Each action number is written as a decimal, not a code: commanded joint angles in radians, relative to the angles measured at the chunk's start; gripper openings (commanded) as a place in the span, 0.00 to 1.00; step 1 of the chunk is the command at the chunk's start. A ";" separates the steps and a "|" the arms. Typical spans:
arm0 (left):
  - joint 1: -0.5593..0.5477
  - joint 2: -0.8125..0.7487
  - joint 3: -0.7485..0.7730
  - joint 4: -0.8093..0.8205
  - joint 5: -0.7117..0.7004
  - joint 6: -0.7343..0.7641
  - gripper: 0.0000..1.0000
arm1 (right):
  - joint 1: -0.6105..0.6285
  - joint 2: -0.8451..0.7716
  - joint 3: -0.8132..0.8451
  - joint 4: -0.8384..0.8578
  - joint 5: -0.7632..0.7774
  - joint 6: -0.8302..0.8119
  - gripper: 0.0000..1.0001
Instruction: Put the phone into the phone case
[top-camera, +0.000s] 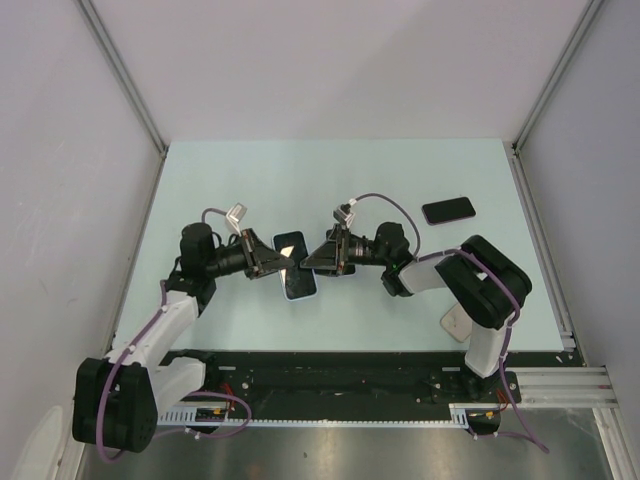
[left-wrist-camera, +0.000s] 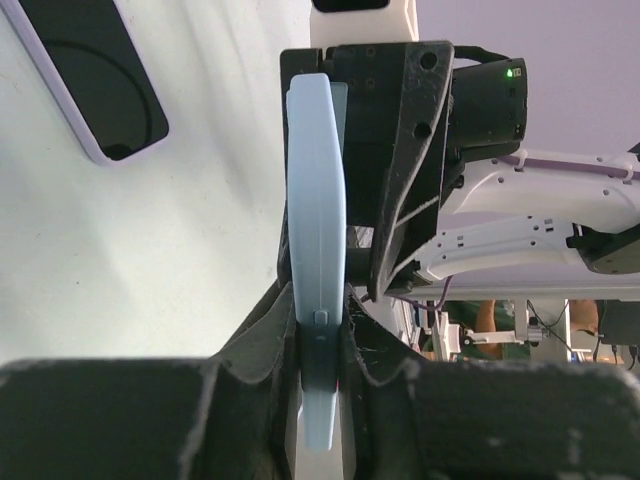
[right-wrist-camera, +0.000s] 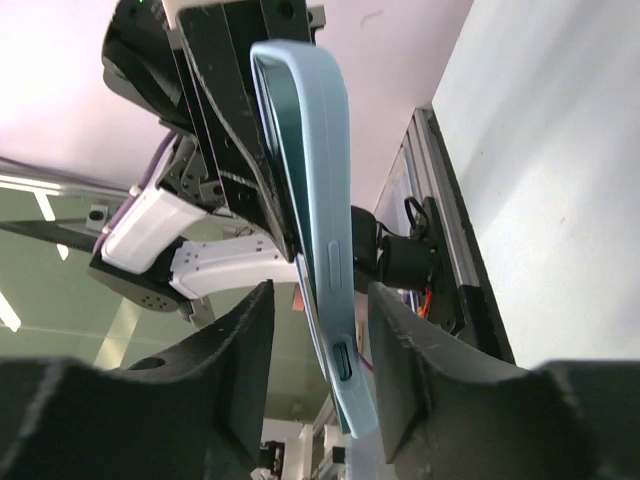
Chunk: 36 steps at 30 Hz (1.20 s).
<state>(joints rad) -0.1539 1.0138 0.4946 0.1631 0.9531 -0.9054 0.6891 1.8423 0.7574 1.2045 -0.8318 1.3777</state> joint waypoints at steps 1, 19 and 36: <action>0.008 -0.015 0.004 0.064 0.023 -0.006 0.00 | 0.018 -0.038 -0.032 0.050 -0.058 -0.032 0.50; 0.013 0.019 0.001 0.079 0.018 0.000 0.00 | 0.033 -0.022 -0.138 0.194 -0.066 0.000 0.37; 0.014 0.020 0.082 -0.168 0.047 0.260 0.00 | 0.035 -0.124 -0.141 -0.019 0.005 -0.057 0.32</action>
<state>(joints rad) -0.1452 1.0397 0.5468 -0.0231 0.9398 -0.7925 0.7368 1.8046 0.6083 1.2266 -0.8631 1.3563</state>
